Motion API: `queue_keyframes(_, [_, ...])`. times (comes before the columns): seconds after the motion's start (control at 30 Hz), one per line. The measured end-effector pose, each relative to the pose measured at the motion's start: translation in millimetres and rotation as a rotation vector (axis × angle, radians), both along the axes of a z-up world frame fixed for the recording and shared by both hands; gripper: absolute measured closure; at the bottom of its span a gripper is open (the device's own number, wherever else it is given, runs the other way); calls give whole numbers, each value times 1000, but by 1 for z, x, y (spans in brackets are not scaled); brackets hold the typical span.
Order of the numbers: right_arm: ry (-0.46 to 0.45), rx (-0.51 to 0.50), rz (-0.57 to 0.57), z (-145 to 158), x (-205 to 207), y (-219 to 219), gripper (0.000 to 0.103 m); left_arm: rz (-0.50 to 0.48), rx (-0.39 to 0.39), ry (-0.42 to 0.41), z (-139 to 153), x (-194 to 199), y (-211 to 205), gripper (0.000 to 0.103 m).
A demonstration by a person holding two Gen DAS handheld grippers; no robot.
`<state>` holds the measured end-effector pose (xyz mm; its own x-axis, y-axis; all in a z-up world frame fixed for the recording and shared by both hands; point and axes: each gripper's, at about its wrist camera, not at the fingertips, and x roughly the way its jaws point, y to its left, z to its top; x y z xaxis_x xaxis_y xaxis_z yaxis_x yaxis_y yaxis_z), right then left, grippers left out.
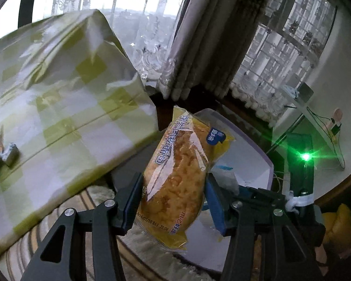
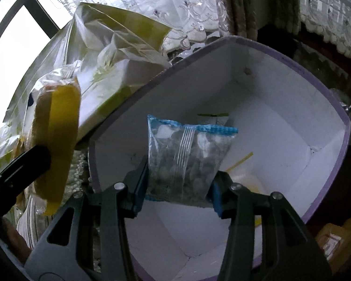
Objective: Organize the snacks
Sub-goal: 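Carry both bags into the white box and open both tools, then move the right tool back to the table and grasp the white nut packet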
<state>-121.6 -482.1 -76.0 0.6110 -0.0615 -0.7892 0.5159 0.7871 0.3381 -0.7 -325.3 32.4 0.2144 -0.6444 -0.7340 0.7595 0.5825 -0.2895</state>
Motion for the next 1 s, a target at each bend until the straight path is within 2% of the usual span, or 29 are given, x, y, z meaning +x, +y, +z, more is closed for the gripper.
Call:
queue_keyframes(0.07, [-1, 4, -6, 0, 0, -1, 43, 6, 4, 19, -3, 3, -1, 48])
queue_keyframes(0.1, [-1, -2, -8, 1, 0, 0, 33, 11, -1, 31, -3, 6, -1, 46])
queue_keyframes(0.13, [-3, -10, -9, 2, -1, 1, 29, 15, -7, 37, -3, 6, 1, 44])
queue_keyframes(0.2, [-9, -29, -4, 5, -1, 4, 29, 29, -21, 40, -2, 7, 5, 39])
queue_keyframes(0.43, [-43, -9, 42, 13, 1, 17, 29, 92, -48, 44, -1, 11, 27, 39])
queue_keyframes(0.6, [-57, -32, 98, 21, 9, 38, 29, 166, -66, 32, 1, 17, 55, 39])
queue_keyframes(0.83, [-63, -81, 187, 32, 21, 74, 29, 305, -96, 5, 2, 22, 115, 39])
queue_keyframes(1.0, [-64, -124, 252, 41, 30, 100, 29, 406, -128, 20, -3, 26, 165, 39])
